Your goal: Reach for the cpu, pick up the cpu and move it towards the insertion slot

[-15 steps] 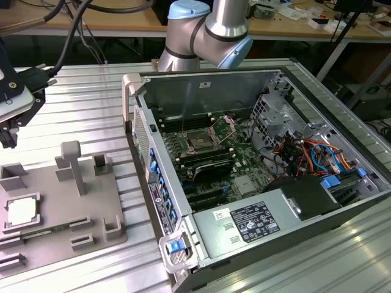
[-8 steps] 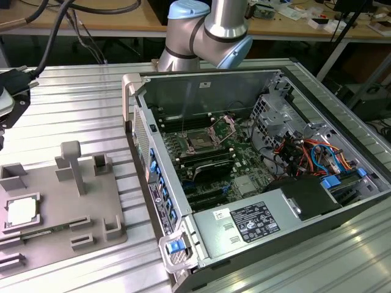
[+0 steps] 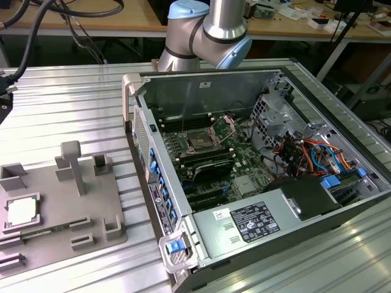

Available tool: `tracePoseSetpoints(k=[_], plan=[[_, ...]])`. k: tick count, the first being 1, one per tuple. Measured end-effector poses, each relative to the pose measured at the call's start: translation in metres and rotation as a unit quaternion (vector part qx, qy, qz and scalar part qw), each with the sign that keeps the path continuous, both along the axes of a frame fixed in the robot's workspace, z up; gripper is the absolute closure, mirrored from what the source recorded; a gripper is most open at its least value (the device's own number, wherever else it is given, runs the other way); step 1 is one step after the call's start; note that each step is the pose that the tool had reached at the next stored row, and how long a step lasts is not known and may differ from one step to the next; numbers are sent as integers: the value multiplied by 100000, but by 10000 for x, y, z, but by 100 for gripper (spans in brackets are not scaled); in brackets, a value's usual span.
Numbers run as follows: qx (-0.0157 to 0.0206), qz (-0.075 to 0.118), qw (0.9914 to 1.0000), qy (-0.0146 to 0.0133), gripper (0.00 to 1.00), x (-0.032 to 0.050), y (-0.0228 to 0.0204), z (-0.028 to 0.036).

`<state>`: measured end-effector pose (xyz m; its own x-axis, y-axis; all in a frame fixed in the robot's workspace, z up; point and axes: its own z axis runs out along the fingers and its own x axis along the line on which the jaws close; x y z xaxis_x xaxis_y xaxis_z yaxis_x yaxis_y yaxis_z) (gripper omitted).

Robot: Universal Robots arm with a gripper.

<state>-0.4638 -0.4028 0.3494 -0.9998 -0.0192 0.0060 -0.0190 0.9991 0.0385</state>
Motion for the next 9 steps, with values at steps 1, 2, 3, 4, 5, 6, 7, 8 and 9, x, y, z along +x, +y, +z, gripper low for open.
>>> tracePoseSetpoints(k=[1,2,3,4,5,6,7,8,9], plan=[[-1,-2,100000,2,89,-2,0,0],[-1,-4,100000,4,89,-3,0,0],[1,-4,100000,0,89,-3,0,0],[-1,-3,100000,1,89,-3,0,0],[1,-3,100000,2,89,-4,0,0],[0,-4,100000,0,89,-5,0,0],[-1,-5,100000,0,89,-5,0,0],[0,-4,100000,1,89,-5,0,0],[-2,-3,100000,2,89,-5,0,0]])
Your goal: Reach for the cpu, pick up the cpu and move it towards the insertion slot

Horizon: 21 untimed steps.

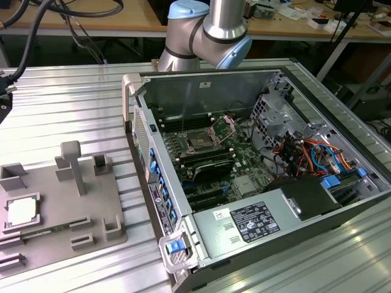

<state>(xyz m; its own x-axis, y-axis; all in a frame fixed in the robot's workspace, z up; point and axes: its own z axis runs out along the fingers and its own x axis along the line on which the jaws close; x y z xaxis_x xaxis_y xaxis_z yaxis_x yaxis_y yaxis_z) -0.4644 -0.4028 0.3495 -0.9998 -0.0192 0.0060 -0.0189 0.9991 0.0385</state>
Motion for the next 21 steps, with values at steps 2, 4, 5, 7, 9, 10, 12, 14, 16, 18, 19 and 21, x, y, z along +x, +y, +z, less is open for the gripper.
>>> tracePoseSetpoints(k=[2,4,5,7,9,10,12,14,16,18,19,21], plan=[[2,0,100000,-1,89,-1,0,0],[3,-4,100000,-1,88,-1,0,0],[1,-1,100000,-1,83,-1,0,0],[1,-2,100000,0,76,-2,0,0],[3,-1,100000,-2,64,-3,0,0],[2,-2,100000,0,58,-3,0,0],[3,6,100000,-4,46,-3,0,-1],[0,256,100000,28,34,-4,1,-54],[2,385,99999,22,34,-4,2,-99],[-1,398,99999,26,34,-5,1,-145],[1,399,99999,45,34,-6,-12,-177],[2,432,99999,68,34,-5,-41,-217]])
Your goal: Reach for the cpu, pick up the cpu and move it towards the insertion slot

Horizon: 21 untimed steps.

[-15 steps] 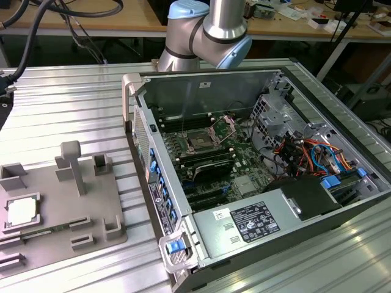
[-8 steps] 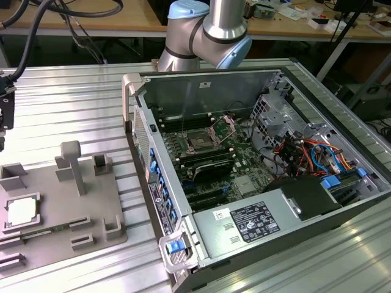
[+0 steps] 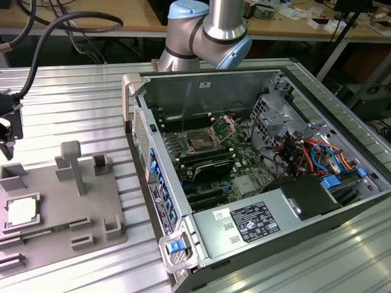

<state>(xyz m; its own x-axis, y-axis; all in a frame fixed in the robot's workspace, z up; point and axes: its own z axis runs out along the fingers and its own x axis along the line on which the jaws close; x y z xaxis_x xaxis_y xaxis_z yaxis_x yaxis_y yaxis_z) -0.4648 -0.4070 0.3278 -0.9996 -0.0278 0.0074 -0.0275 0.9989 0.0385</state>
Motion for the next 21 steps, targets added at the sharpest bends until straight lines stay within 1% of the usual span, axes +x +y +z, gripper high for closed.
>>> tracePoseSetpoints(k=[1,4,14,18,21], plan=[[2,6,100000,7,34,-1,-6,-11],[1,10,100000,2,34,0,-9,-17],[1,12,100000,-5,34,0,-9,-34],[-2,10,100000,52,34,0,-10,-60],[-4,15,100000,176,34,0,-12,-86]])
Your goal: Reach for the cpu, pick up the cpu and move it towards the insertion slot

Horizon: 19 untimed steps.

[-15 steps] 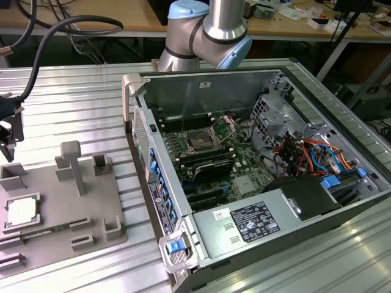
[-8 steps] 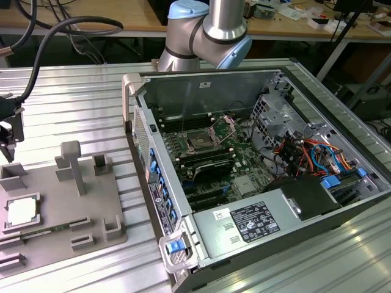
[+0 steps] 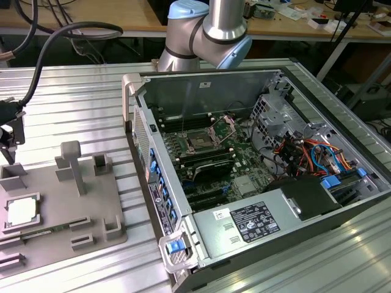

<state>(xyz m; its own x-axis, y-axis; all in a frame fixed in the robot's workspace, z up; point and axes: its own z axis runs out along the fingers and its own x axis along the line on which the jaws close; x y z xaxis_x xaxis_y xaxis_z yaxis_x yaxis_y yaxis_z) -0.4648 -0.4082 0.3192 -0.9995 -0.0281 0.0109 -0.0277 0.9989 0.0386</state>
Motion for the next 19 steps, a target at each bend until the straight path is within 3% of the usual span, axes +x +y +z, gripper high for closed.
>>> tracePoseSetpoints(k=[5,10,15,19], plan=[[-2,-4,99999,466,34,0,-3,-61],[2,-4,99998,673,34,0,-5,-171],[31,-3,99998,633,34,-2,-39,-306],[27,-1,99999,325,34,-3,-57,-390]])
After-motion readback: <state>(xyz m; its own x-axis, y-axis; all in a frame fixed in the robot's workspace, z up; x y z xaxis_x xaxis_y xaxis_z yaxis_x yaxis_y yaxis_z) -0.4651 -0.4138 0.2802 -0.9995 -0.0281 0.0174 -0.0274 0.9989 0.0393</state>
